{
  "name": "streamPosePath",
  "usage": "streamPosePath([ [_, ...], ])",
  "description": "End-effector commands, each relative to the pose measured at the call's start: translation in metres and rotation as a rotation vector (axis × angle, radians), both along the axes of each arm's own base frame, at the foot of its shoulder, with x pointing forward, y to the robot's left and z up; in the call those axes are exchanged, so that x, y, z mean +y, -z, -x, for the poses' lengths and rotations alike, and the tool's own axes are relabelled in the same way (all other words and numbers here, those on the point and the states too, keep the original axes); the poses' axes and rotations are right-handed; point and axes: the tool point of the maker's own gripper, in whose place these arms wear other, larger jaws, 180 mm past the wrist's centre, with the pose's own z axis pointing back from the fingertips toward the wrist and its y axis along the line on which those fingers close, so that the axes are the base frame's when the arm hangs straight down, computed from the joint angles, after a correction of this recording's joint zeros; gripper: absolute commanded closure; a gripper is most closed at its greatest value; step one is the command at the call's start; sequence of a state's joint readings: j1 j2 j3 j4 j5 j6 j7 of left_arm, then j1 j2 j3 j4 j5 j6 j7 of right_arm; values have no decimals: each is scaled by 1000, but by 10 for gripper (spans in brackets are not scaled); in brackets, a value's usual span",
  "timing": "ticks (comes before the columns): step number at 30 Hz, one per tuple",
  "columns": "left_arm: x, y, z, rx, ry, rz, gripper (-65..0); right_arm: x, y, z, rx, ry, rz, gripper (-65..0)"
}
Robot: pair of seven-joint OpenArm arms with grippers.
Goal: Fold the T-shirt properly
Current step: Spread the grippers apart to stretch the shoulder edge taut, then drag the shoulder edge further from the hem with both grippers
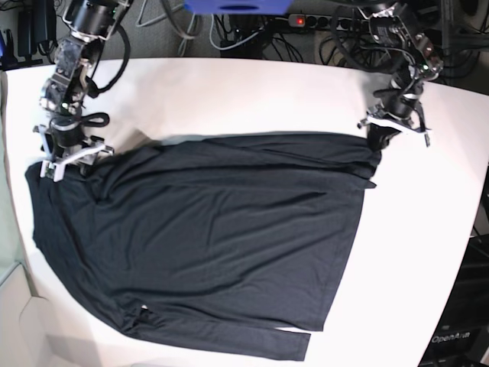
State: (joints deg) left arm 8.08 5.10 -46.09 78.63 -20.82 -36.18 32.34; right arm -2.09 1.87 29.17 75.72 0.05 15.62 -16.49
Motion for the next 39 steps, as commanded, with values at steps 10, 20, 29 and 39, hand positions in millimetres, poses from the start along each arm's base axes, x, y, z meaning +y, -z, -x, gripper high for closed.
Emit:
streamPosePath([
  [10,5,-10,-6,-37,-7,-10,-38,-13,-24,-20,-65,-3,37,0],
  [20,9,-46,-35,-74,44,-70,-38,-23,-38,-29,-94,-3,62,0],
  [29,5,-59,-51,-101,58,-70,-38,-26,-76,-36,-173,-13,123,0],
  [39,7,-57,-50,-97,57,-72,-38,-42,-52,-4,-99,98,69,-90],
])
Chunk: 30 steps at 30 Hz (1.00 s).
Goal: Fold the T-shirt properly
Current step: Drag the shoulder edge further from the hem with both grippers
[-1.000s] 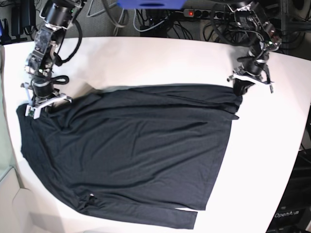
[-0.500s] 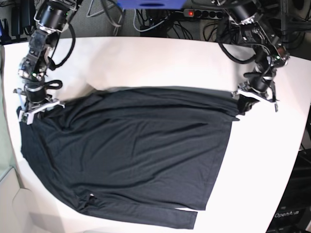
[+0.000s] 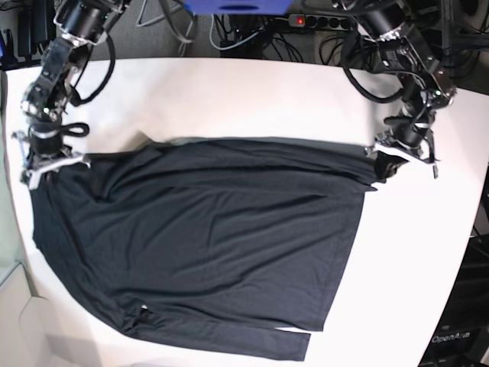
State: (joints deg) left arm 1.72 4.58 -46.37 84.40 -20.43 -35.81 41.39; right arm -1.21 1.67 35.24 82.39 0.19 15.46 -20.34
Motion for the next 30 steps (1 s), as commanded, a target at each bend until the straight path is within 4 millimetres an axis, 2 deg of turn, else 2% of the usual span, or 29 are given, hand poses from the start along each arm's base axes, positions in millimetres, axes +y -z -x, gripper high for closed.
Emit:
streamPosePath([
  [1,4,-16,-9,-60,-3,-9,-38,-9,-10,0,-31,29,9,-123],
  [4,4,-16,-9,-59,-3,-9,-38,-15,-1,12,-5,89,-38,-230],
  [7,5,-14,-7,-51,-2,-16,-38,-11,2,16,-19,89,-70,-276],
  [11,4,-13,-7,-49,0,-16,-38,2,-1,9,-79,41,-173,-280],
  [18,5,-13,-6,-45,1,-19,-39,4,9,12,-49,84,-312,-281],
  [22,13,-13,-3,-40,1,-37,-39,6,8,10,-51,87,-350,-281],
  [30,13,-12,-2,-38,0,-36,-39,12,5,2,-80,78,-385,-281],
])
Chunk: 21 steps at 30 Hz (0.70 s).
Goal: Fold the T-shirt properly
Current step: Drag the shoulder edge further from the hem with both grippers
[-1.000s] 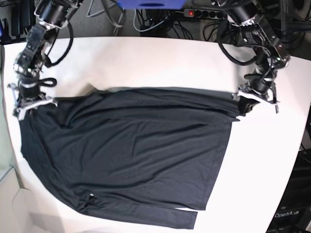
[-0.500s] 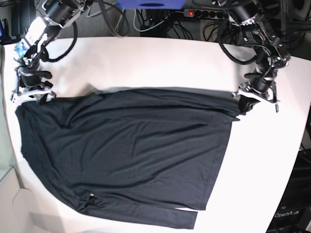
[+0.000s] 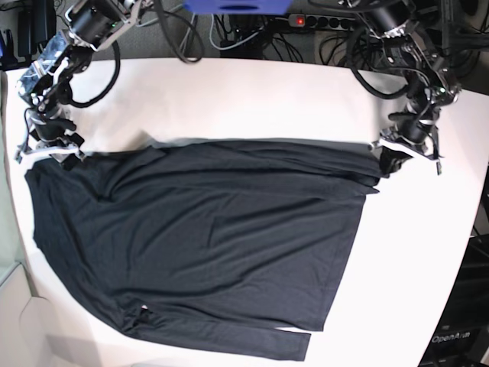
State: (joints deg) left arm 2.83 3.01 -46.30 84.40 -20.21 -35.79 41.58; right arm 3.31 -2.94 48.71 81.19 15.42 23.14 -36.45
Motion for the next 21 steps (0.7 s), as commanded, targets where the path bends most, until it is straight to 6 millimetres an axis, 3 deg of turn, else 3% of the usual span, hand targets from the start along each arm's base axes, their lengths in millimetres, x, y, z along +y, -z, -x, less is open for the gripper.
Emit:
streamPosePath([
  [1,3,-16,-10,-63,-3,-6,-39,-3,-14,-13,-56,-1,10,-280],
  [6,3,-16,-10,-63,-3,-6,-39,-2,1,-17,-35,-1,-31,-280],
  [12,3,-16,-10,-64,-2,-5,-39,-3,-4,-24,-50,-5,-29,-269],
  [14,3,-16,-10,-64,-2,-5,-39,-3,-5,-25,-55,-5,-29,-218],
  [18,2,-18,-12,-69,1,-5,-39,-4,-11,-32,-69,-6,-23,-27],
  [21,1,-19,-13,-72,3,-5,-39,-4,-13,-35,-71,-10,-23,0],
])
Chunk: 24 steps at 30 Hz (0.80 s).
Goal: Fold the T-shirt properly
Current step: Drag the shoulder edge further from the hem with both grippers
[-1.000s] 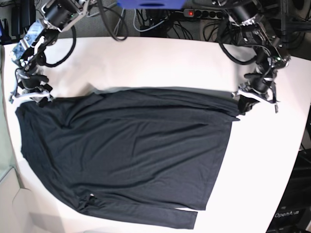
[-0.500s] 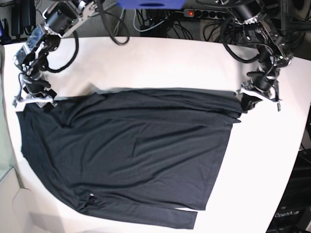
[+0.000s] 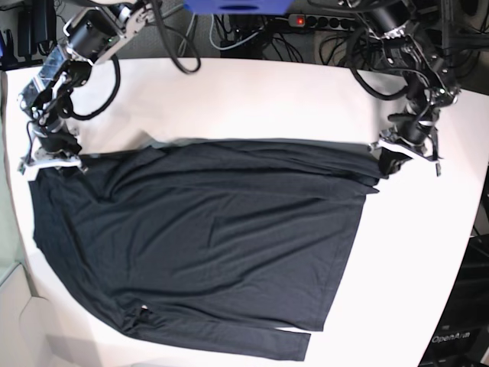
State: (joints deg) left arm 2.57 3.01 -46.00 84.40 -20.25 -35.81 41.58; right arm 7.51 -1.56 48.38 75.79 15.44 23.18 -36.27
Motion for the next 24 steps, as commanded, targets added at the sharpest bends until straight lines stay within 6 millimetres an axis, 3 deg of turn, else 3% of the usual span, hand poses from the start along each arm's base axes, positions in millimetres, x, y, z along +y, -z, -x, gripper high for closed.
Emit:
streamPosePath([
  [1,3,-17,-11,-67,-3,-5,-39,-10,-18,-11,-56,3,30,0],
  [13,2,-39,-38,-106,11,-3,-39,-35,-34,-12,-66,6,94,0],
  [18,-1,-50,-52,-109,34,-4,-39,-31,-38,-20,-75,-16,101,0],
  [24,-5,-42,-41,-21,70,-22,-40,-29,-37,-19,-72,-19,100,0],
])
